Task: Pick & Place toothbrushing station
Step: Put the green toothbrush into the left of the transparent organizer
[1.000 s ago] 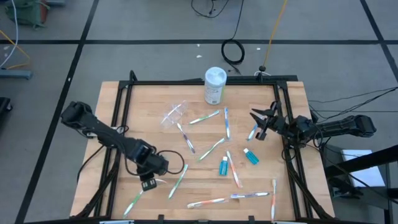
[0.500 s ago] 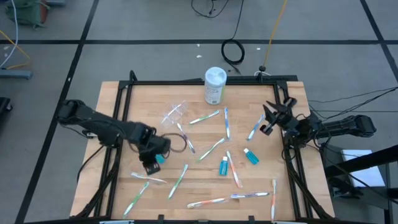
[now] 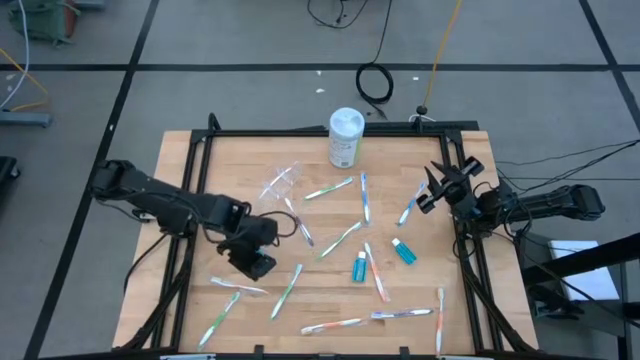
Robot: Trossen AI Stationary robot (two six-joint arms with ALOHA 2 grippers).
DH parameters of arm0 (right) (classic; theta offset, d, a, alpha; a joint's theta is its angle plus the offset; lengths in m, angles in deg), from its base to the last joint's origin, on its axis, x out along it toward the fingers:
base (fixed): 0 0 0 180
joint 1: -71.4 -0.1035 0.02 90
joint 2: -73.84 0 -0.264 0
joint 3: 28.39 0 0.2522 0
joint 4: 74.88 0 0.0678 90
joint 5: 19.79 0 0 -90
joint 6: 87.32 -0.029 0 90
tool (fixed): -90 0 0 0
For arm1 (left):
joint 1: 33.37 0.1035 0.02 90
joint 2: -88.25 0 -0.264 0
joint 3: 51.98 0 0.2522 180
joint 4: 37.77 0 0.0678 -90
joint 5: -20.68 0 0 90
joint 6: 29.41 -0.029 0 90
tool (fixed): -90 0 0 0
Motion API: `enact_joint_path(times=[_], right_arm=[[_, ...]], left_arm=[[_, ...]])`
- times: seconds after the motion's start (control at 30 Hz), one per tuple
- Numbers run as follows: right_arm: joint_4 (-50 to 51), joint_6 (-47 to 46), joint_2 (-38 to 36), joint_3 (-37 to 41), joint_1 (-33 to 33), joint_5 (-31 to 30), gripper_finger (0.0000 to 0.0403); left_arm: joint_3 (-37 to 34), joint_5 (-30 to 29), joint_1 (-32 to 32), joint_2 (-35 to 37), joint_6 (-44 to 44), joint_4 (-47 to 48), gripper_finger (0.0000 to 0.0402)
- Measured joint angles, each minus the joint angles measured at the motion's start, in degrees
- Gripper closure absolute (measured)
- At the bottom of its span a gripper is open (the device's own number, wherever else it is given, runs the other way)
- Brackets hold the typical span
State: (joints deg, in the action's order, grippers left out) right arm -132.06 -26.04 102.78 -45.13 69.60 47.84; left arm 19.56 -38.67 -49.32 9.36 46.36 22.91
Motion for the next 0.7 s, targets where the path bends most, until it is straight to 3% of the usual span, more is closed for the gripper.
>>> enact_joint_path(times=[0.17,0.4,0.7], right_arm=[[-0.24,-3.23,0.00,0.00,0.00,0.11,0.0330],[0.13,-11.93,0.02,0.00,0.00,0.13,0.0330],[4.13,-25.26,0.04,0.00,-0.04,0.13,0.0330]], left_arm=[[0.00,-9.59,-7.50,-0.84,2.79,-2.69,0.0241],[-2.38,-14.11,-14.25,-1.51,4.56,-1.10,0.0231],[-9.24,-19.73,-26.25,-1.60,22.21,-5.53,0.0231]])
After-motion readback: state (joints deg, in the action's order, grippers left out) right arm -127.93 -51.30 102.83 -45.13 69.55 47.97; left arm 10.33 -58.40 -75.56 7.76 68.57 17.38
